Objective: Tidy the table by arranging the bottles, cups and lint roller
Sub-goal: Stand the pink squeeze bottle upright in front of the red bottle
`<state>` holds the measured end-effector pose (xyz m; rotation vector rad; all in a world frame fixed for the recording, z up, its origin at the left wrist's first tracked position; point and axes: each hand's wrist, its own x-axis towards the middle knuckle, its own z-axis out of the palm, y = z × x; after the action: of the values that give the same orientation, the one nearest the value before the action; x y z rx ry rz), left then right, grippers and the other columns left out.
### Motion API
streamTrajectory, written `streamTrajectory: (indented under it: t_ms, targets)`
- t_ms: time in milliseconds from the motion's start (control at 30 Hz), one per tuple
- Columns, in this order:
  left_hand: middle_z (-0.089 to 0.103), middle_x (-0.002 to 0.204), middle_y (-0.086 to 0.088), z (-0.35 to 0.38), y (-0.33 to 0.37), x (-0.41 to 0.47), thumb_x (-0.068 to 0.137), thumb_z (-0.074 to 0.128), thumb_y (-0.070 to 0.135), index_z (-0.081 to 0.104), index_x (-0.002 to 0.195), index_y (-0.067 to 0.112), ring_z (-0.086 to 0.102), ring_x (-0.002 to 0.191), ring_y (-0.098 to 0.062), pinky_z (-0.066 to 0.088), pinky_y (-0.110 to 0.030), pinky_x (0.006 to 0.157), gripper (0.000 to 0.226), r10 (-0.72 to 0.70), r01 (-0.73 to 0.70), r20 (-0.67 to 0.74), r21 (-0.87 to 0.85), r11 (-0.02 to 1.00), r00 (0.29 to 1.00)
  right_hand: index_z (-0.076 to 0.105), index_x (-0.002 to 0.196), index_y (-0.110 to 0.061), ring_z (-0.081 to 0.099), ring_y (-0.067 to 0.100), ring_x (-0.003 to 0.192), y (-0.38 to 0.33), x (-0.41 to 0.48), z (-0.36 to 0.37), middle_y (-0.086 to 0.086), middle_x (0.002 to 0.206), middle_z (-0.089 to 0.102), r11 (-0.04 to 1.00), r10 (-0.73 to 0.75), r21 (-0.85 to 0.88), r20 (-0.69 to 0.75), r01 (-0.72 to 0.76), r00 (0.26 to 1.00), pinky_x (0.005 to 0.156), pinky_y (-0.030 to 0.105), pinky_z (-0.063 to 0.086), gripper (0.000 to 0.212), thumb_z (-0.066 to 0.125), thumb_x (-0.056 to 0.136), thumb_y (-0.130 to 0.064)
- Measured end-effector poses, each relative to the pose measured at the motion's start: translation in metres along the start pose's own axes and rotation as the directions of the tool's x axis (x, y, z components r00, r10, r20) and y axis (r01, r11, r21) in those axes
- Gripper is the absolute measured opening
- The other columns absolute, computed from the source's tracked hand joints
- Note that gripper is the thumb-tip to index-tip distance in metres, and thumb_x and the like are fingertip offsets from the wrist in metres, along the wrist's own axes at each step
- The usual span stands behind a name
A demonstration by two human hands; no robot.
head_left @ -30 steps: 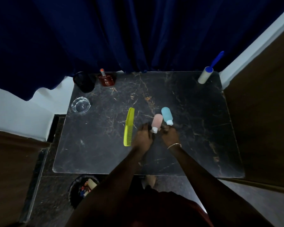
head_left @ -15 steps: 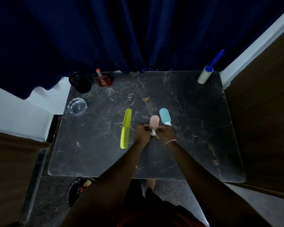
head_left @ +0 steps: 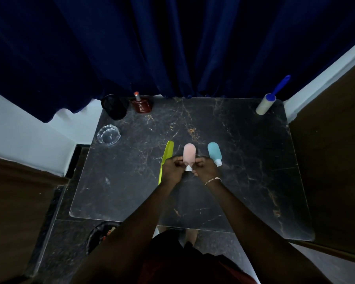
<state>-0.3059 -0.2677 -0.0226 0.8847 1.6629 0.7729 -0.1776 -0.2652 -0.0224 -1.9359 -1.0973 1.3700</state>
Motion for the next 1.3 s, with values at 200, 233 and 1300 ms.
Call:
streamTrajectory:
  t_ms: [200, 233, 1300]
  targets:
    - [0.067, 0.098, -0.021, -0.041, 0.006, 0.017, 0.089, 0.069, -0.01, 0.066, 0.112, -0.01, 0.065, 0.091, -0.031, 0.056, -0.061, 0.094, 0.023, 0.025, -0.026, -0.06, -0.028, 0.999, 0.998, 0.071, 0.101, 0.001, 0.073, 0.039, 0.089, -0.032, 0.005, 0.034, 0.021, 0.097, 0.076, 1.0, -0.027, -0.008, 0.0, 0.027, 1.0, 0.084, 0.047, 0.06, 0.029, 0.081, 0.079, -0.014]
    - [0.067, 0.095, -0.02, -0.049, 0.006, 0.02, 0.089, 0.069, -0.01, 0.066, 0.111, -0.01, 0.063, 0.088, -0.029, 0.057, -0.06, 0.092, 0.023, 0.034, -0.036, -0.077, -0.02, 0.999, 0.996, 0.071, 0.101, 0.001, 0.073, 0.039, 0.09, -0.037, 0.008, 0.041, 0.02, 0.098, 0.076, 0.999, -0.029, -0.023, 0.012, 0.029, 1.0, 0.085, 0.048, 0.059, 0.03, 0.081, 0.079, -0.015]
    - [0.077, 0.108, 0.0, -0.174, -0.026, 0.209, 0.097, 0.057, 0.018, 0.049, 0.121, 0.025, 0.073, 0.099, -0.029, 0.059, -0.046, 0.081, 0.026, 0.405, -0.354, -0.078, 0.357, 0.865, 0.911, 0.066, 0.119, -0.01, 0.066, 0.032, 0.113, -0.125, 0.129, 0.213, 0.011, 0.115, 0.073, 0.901, -0.296, -0.356, -0.088, 0.248, 0.951, 0.095, 0.035, 0.051, 0.036, 0.052, 0.087, -0.003]
